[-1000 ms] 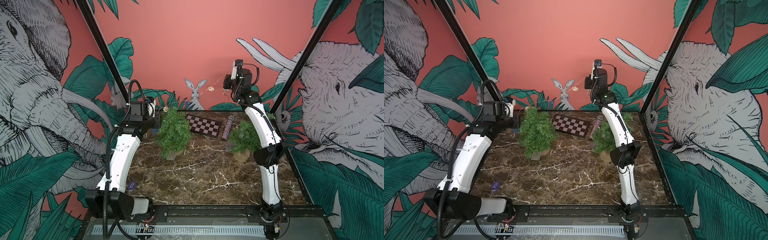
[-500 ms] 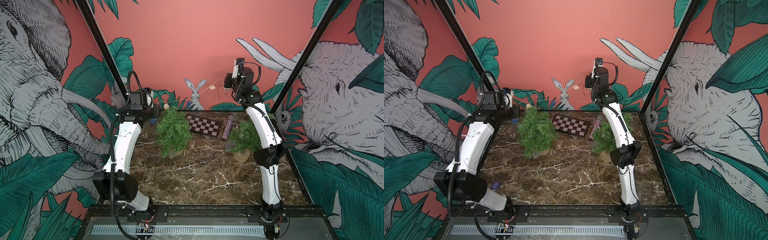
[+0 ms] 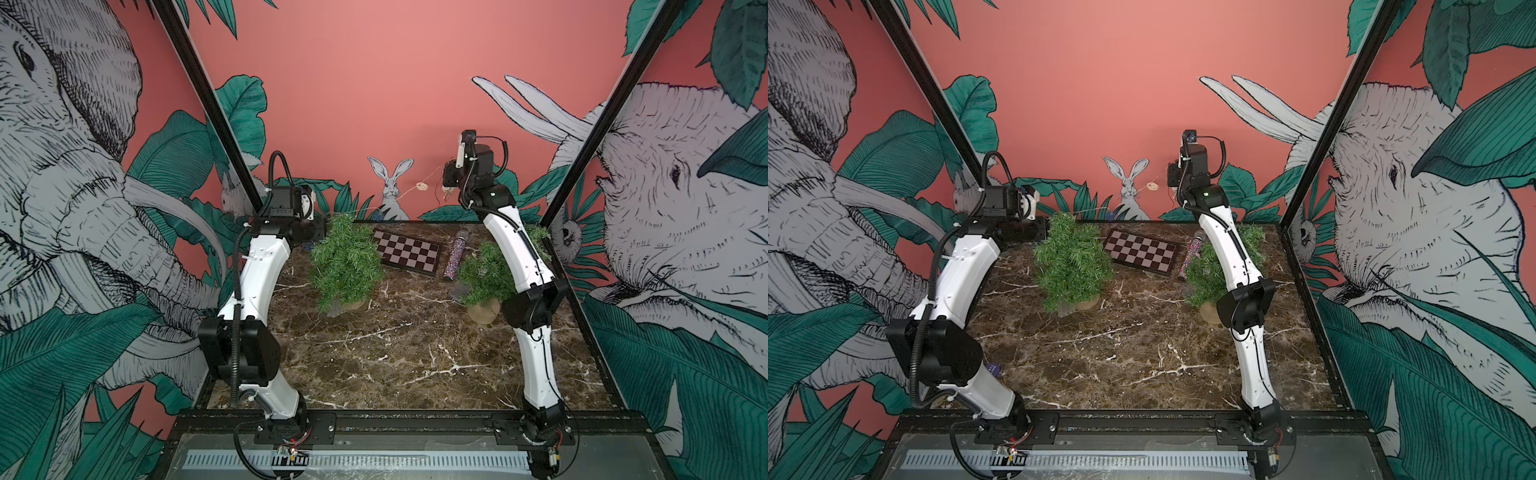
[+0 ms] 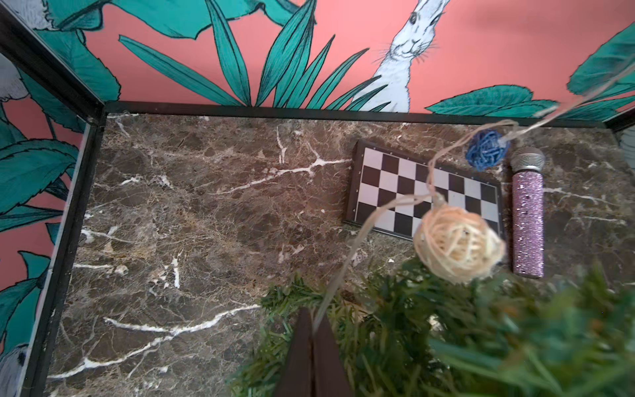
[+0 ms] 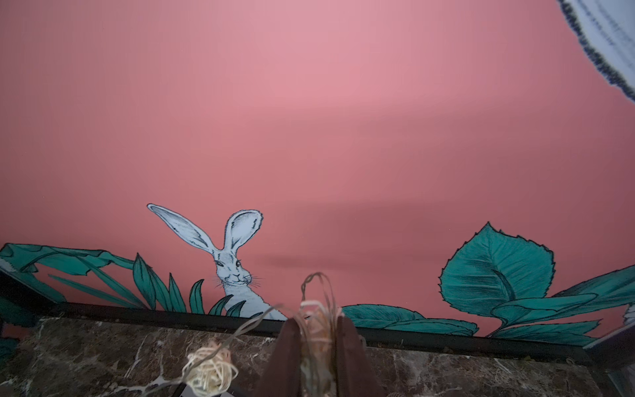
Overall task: Wrap string light around the christmas tree
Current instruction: Wrap the light string around the Christmas tree.
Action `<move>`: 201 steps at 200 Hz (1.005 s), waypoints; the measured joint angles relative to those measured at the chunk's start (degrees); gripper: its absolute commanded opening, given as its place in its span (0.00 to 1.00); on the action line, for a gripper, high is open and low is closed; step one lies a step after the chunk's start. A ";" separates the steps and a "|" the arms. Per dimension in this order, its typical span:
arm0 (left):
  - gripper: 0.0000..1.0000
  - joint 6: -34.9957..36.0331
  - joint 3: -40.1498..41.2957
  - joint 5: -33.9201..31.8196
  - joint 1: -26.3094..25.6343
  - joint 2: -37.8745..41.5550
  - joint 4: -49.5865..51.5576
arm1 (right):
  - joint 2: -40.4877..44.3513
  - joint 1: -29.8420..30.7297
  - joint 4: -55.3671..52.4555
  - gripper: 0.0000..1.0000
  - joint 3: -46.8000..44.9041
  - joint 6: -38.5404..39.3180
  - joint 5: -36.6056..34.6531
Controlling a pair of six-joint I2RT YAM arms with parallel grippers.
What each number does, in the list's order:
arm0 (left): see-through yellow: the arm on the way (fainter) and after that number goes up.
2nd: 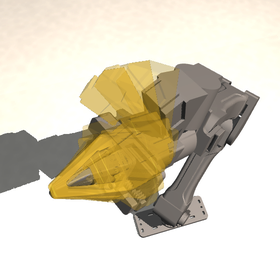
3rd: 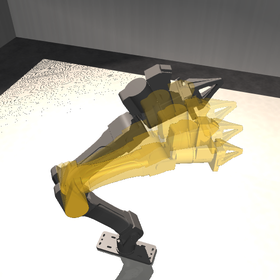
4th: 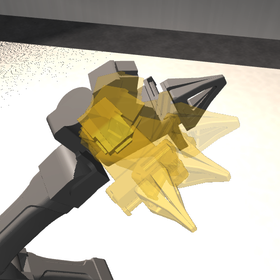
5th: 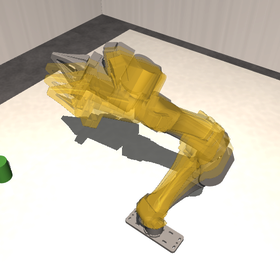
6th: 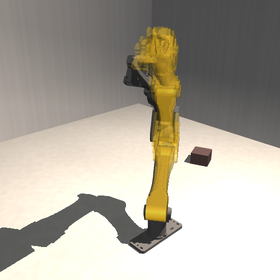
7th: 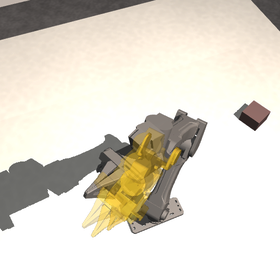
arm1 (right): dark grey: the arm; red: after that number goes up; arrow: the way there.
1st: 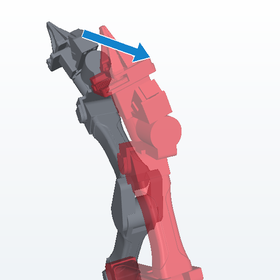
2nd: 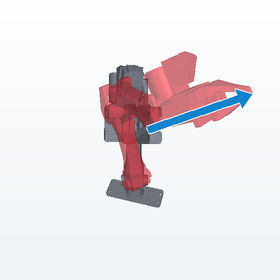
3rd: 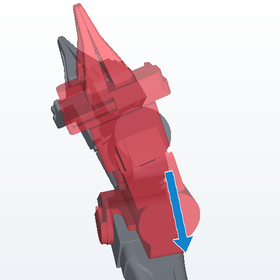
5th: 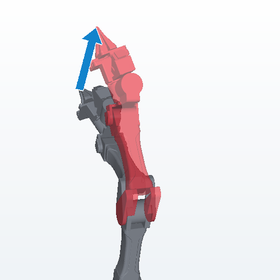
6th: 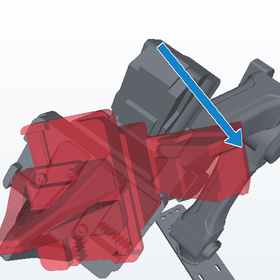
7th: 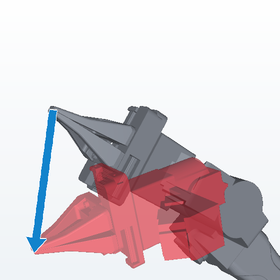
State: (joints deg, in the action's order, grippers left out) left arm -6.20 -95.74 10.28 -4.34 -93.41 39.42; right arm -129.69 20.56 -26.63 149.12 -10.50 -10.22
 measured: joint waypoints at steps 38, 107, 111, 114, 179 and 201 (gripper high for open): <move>0.00 -0.46 5.07 2.03 0.00 5.88 -0.37 | 6.03 -0.79 1.53 0.00 -12.15 -0.04 -0.35; 0.00 -1.22 12.76 3.85 0.00 11.41 -0.50 | 13.27 -0.09 2.80 0.00 -18.21 -1.07 1.07; 0.01 -1.27 12.92 3.91 -0.02 11.58 -0.50 | 13.73 0.09 2.95 0.00 -18.64 -1.07 1.16; 0.02 -1.27 13.00 3.91 -0.02 11.65 -0.52 | 14.29 0.24 2.99 0.00 -19.10 -1.07 1.25; 0.33 -0.61 13.07 2.78 -0.02 13.90 0.48 | 23.47 5.75 4.07 0.00 -32.79 1.95 0.63; 0.38 0.00 11.80 2.05 -0.02 14.03 1.20 | 25.09 7.65 3.61 0.00 -36.72 4.24 -0.72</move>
State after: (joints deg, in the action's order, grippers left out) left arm -6.20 -83.94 12.34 -4.36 -79.37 40.62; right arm -104.60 28.21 -23.03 112.40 -6.26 -10.94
